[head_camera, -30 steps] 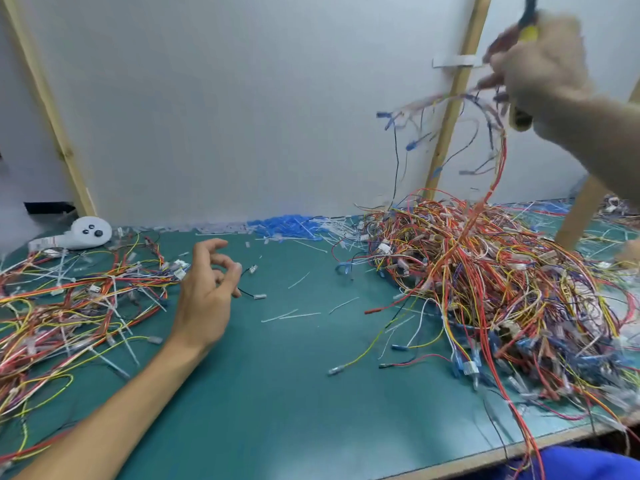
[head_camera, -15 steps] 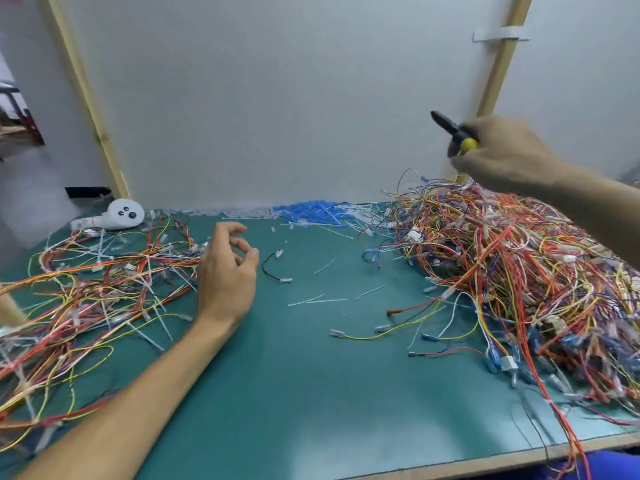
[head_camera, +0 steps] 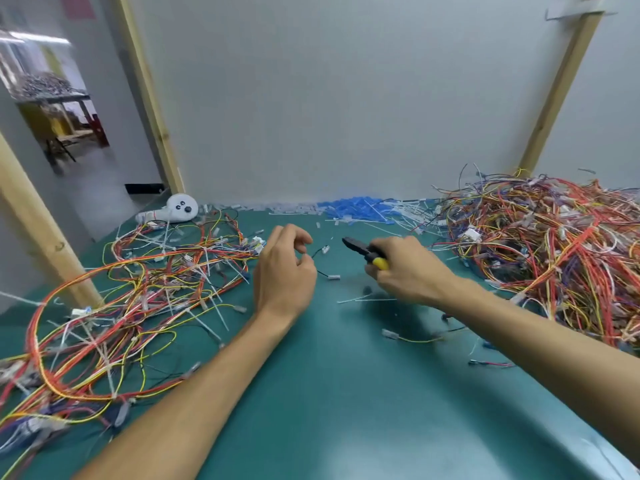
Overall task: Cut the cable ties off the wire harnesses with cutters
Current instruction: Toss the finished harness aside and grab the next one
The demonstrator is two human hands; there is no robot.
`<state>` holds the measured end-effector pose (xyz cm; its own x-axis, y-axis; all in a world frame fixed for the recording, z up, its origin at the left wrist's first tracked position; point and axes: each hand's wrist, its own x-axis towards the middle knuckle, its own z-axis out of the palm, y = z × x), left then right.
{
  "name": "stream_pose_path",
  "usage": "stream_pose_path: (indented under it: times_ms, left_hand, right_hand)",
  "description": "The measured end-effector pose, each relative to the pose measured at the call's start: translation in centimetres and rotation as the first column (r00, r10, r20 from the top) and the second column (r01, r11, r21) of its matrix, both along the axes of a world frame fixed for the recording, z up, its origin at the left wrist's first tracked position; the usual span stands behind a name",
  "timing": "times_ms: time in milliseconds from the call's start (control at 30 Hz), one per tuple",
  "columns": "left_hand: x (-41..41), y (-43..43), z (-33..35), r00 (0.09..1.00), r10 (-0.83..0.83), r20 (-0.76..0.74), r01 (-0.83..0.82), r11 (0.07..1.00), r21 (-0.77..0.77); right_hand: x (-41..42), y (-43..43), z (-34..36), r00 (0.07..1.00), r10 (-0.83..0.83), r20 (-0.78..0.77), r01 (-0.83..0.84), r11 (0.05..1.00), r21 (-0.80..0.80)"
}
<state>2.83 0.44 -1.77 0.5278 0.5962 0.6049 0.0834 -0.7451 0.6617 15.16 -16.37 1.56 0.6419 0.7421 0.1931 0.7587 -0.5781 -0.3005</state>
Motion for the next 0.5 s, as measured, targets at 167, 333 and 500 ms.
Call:
stream_pose_path:
  times_ms: [167,333,500]
  left_hand:
    - [-0.3,0.8,0.5,0.994,0.053,0.098,-0.049,0.998,-0.035]
    - [-0.3,0.7,0.3,0.995,0.044,0.092,-0.045,0.999,0.007]
    - [-0.2,0.4,0.3,0.995,0.009,0.094,-0.014,0.998,0.057]
  right_hand:
    - [-2.2,6.1,-2.6,0.998,0.049,0.048,-0.047,0.999,-0.026]
    - [-0.4,7.1,-1.3,0.997,-0.036,0.061,0.039,0.998,-0.046]
    - [5.1,0.5,5.7,0.949,-0.316,-0.020,0.298,0.871,0.391]
